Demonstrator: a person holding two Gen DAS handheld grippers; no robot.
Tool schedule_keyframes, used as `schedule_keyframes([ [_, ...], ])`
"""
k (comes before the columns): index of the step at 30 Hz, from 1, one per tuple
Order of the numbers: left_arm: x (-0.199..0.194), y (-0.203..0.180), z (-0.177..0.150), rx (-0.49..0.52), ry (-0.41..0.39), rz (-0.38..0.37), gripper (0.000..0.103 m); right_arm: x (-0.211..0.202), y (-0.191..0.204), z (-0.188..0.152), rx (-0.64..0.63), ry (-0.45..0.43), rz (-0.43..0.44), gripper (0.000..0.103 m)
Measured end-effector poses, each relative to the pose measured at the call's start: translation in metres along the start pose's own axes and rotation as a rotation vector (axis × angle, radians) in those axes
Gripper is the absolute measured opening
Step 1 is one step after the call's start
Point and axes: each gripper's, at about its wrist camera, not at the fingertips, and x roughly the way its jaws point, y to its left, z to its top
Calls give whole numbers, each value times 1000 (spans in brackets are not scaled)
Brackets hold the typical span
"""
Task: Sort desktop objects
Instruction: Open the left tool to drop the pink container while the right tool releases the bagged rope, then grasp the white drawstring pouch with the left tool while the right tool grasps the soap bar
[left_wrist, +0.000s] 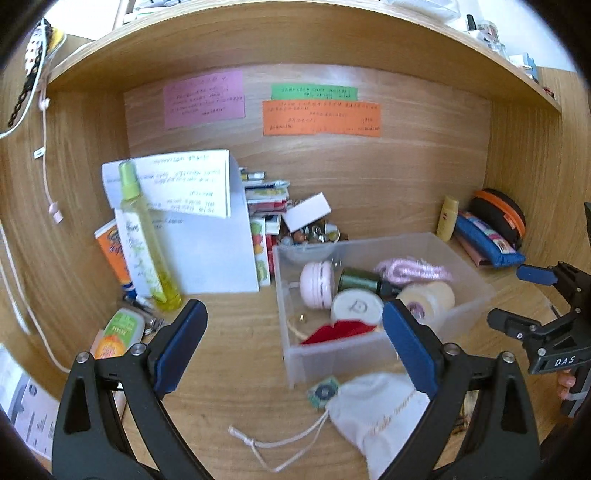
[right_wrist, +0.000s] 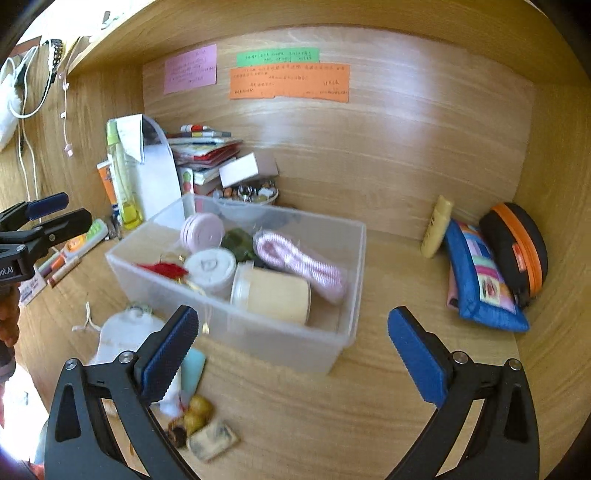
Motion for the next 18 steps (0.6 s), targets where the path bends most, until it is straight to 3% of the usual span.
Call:
schedule_keyframes([
  [13,1,-14,-47,-27,136,-75,97,-5,8,-58,-15,117,22,102],
  [18,13,-33,-59,-14,198,-122,97,-7,14,-73,-60,157,77,102],
])
